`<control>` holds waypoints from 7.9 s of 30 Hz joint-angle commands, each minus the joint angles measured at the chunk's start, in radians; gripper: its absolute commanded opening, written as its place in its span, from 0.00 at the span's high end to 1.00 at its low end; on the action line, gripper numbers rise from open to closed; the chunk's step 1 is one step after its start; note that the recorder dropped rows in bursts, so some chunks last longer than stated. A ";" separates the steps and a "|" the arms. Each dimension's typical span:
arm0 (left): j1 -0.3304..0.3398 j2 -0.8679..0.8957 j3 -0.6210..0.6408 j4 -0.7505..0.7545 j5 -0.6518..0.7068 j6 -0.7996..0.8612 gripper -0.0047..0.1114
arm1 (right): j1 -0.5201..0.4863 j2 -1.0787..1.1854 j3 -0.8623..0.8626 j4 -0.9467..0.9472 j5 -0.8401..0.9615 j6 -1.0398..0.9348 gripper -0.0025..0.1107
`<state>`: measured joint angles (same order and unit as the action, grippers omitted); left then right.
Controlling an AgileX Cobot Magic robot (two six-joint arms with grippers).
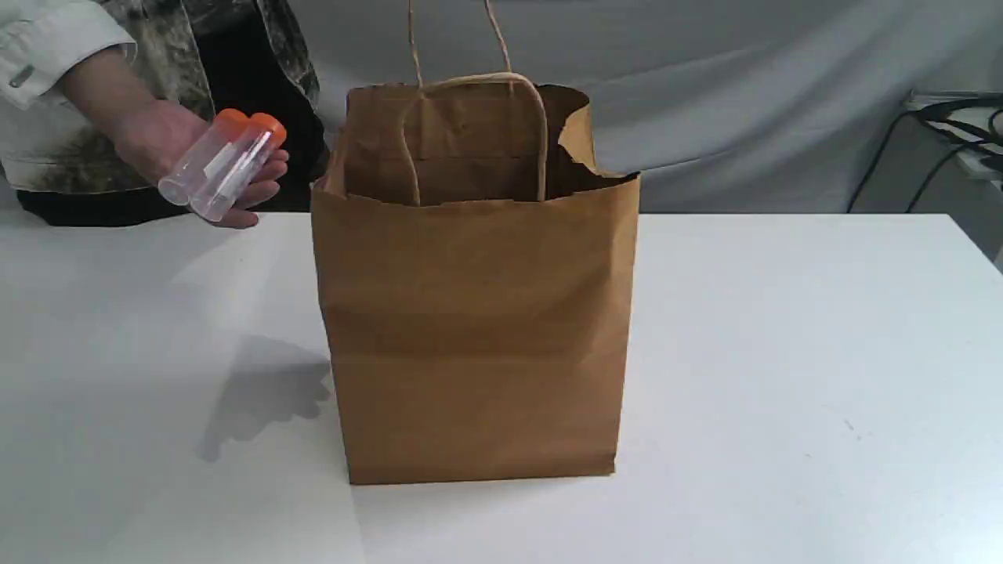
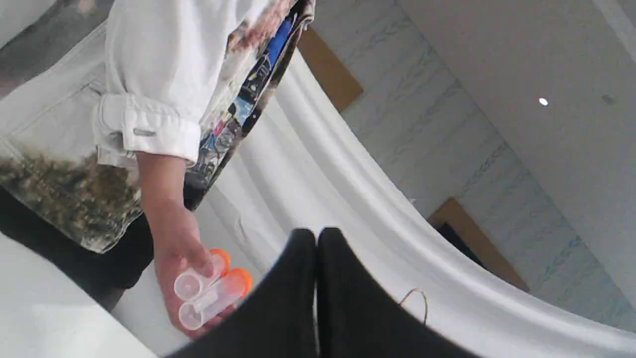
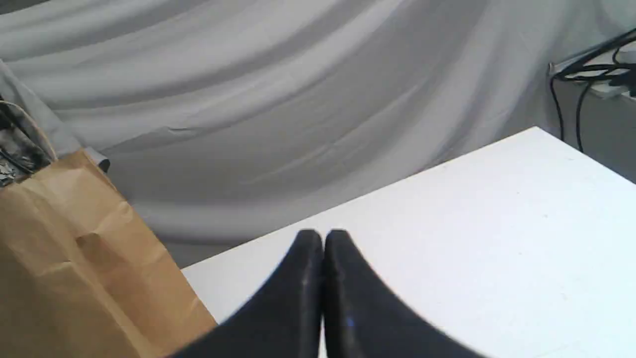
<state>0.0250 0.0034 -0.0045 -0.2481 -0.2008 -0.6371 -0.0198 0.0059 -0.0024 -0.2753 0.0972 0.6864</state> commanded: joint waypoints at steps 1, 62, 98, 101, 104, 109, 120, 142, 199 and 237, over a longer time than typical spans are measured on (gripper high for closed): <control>-0.004 -0.003 0.004 0.024 0.076 -0.009 0.96 | 0.000 -0.006 0.002 0.002 0.006 -0.004 0.98; -0.207 1.096 -1.106 1.992 -0.222 -1.098 0.96 | 0.000 -0.006 0.002 -0.002 0.027 -0.004 0.98; -0.234 1.595 -1.844 -0.131 1.422 0.576 0.68 | 0.000 -0.006 0.002 -0.010 0.059 -0.010 0.98; -0.234 1.691 -1.935 -0.131 1.422 0.558 0.52 | 0.000 -0.006 0.002 -0.010 0.095 -0.010 0.98; -0.234 1.773 -1.993 -0.142 1.422 0.587 0.38 | 0.000 -0.006 0.002 -0.010 0.102 -0.010 0.98; -0.234 1.872 -2.066 -0.142 1.422 0.613 0.36 | 0.000 -0.006 0.002 -0.010 0.102 -0.010 0.98; -0.213 2.025 -2.193 -0.214 1.422 1.015 0.36 | 0.000 -0.006 0.002 -0.010 0.102 -0.007 0.98; -0.156 2.106 -2.197 -0.379 1.422 1.243 0.36 | 0.000 -0.006 0.002 -0.010 0.102 -0.009 0.98; -0.193 2.185 -2.235 -0.160 1.400 1.093 0.96 | 0.000 -0.006 0.002 -0.010 0.102 -0.006 0.98; -0.257 2.185 -2.235 -0.026 1.422 0.827 0.96 | 0.000 0.614 -0.263 -0.928 -0.986 0.618 0.60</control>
<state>-0.2229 2.1893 -2.2387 -0.2876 1.2027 0.1984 -0.0198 0.5619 -0.2184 -1.1534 -0.8148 1.3339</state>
